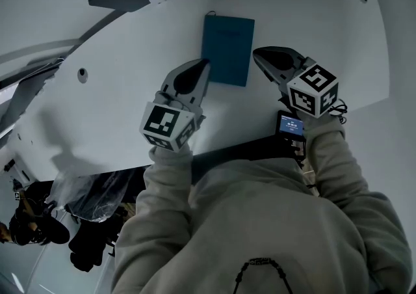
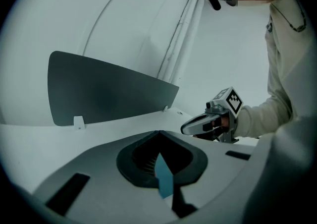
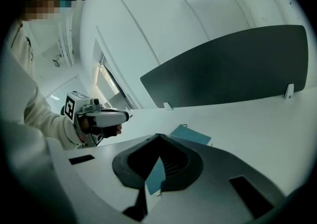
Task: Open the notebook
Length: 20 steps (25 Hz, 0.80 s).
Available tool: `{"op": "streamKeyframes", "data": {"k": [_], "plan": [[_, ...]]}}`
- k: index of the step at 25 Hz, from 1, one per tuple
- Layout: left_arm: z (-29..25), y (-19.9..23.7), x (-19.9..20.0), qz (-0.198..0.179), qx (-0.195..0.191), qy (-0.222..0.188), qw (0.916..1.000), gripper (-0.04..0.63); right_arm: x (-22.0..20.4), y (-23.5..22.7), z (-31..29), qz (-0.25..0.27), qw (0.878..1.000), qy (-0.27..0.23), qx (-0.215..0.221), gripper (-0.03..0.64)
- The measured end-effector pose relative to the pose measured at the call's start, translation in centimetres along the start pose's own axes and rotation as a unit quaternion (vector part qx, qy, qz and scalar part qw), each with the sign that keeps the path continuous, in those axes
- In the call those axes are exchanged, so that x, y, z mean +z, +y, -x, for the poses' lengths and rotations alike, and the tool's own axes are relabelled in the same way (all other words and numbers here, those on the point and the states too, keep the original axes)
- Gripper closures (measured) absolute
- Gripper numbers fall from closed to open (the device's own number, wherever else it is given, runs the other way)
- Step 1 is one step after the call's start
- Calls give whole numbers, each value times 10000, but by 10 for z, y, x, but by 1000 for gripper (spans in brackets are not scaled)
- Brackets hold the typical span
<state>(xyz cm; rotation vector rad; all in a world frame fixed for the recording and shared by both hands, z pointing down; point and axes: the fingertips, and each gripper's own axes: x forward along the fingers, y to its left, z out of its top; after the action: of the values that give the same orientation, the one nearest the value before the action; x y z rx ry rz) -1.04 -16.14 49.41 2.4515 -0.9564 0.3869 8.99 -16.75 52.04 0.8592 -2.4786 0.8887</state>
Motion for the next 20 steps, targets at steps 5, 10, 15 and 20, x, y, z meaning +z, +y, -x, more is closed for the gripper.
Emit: {"op": "streamKeyframes", "data": {"k": [5, 10, 15, 20], "plan": [[-13, 8, -15, 69, 18, 108, 9999, 597, -4, -8, -7, -101, 9999, 52, 21, 597], [-21, 15, -33, 379, 86, 153, 9991, 597, -13, -18, -7, -259, 9996, 132, 2, 597], [-23, 19, -48, 269, 113, 384, 9988, 597, -22, -27, -9, -262, 9995, 188, -41, 597], [-20, 40, -60, 252, 307, 495, 9980, 597, -35, -34, -17, -427, 9988, 218, -35, 596]]}}
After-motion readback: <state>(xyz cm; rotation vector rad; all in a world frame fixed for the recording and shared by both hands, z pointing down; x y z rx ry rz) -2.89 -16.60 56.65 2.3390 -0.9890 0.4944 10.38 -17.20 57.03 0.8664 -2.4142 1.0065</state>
